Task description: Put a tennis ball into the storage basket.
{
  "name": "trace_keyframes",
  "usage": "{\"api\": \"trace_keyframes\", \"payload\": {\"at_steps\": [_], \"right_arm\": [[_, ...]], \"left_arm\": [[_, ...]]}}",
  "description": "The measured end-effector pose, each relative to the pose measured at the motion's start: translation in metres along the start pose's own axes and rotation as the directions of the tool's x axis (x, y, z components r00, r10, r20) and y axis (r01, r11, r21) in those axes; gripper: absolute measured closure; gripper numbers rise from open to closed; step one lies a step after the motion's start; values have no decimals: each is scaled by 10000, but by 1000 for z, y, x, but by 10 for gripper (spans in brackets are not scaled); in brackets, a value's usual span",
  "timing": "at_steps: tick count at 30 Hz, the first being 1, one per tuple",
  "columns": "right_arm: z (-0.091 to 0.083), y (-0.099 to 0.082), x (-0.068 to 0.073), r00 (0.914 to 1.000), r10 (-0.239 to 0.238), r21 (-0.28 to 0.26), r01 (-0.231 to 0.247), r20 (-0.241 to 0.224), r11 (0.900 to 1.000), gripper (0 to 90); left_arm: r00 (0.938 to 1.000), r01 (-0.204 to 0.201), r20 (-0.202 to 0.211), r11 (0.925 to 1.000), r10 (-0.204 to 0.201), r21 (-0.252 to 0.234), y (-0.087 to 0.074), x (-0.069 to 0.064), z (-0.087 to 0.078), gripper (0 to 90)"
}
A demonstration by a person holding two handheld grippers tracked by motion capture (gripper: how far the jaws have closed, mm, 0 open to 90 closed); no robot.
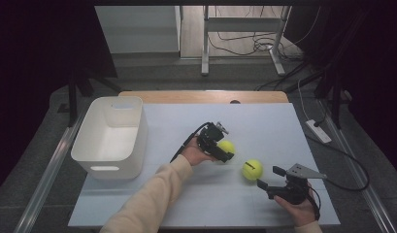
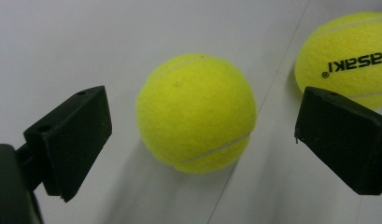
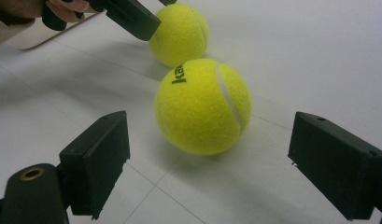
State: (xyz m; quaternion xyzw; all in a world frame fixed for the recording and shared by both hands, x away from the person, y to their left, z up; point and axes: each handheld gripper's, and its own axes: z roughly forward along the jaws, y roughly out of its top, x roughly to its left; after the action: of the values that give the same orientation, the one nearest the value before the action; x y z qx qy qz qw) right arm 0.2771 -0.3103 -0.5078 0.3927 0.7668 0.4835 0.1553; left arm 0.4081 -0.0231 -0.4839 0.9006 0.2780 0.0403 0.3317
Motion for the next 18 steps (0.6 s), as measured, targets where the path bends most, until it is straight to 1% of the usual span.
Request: {"api": "trace_keyframes", "payload": {"at_steps": [4, 10, 11, 13, 18], "right_arm": [[0, 0, 0, 10000, 8, -3, -8, 0, 10000, 125], [0, 0, -1, 10000, 8, 11, -8, -3, 10000, 125], [0, 0, -1, 10000, 6, 12, -6, -3, 10000, 125], [0, 0, -1, 10000, 12, 17, -12, 3, 10000, 125], [0, 0, -1, 10000, -1, 24, 1, 14, 10000, 125]], "left_arm": [[9999, 105, -40, 9998, -105, 141, 0, 1, 6, 44], [9999, 118, -10, 9994, -117, 324, 0, 2, 14, 44], [9999, 168, -6, 9992, -168, 351, 0, 2, 15, 45], [9996, 268, -27, 9990, -267, 362, 0, 3, 18, 48], [9996, 274, -32, 9986, -273, 456, -1, 4, 22, 73]]}}
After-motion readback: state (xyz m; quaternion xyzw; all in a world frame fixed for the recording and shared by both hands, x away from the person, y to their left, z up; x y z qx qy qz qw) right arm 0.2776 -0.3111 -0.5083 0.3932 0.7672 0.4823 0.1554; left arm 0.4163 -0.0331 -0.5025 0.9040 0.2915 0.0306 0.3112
